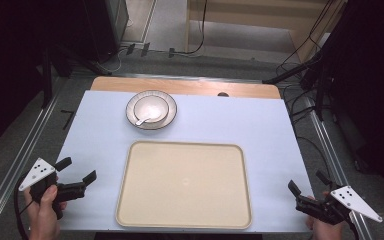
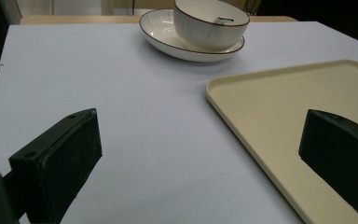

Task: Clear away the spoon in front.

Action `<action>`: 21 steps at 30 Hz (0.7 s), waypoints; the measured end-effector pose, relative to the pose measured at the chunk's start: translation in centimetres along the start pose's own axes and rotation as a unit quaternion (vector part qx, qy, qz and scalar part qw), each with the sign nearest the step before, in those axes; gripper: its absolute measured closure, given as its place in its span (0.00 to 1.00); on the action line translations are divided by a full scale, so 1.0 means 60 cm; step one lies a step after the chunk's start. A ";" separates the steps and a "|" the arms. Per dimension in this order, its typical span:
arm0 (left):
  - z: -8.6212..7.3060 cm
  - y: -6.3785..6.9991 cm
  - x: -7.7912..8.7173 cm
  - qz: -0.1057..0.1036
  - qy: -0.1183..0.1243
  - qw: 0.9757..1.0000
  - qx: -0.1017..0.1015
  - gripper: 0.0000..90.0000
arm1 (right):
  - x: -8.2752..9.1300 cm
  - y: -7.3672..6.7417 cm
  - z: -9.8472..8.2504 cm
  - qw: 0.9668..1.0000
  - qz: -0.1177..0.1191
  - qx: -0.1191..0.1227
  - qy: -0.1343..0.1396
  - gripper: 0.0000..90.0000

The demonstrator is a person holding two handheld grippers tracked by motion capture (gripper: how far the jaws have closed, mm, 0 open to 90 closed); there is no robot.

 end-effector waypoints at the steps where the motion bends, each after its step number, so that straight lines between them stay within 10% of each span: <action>1: 0.001 0.002 -0.002 -0.001 -0.001 1.000 -0.002 0.00 | -0.001 0.000 -0.001 1.000 0.000 0.001 0.000 0.00; 21: 0.075 0.029 -0.096 -0.074 -0.027 0.997 0.011 0.00 | 0.003 -0.002 -0.003 1.000 -0.003 0.002 -0.002 0.00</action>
Point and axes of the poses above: each handheld gripper's, and its own axes: x roughly backward along the jaws, z roughly out of its top, y roughly to its right, the point moved 6 cm from there along -x, roughly forward along the jaws, and after that the axes turned 8 degrees about -z, right-handed, at the moved point
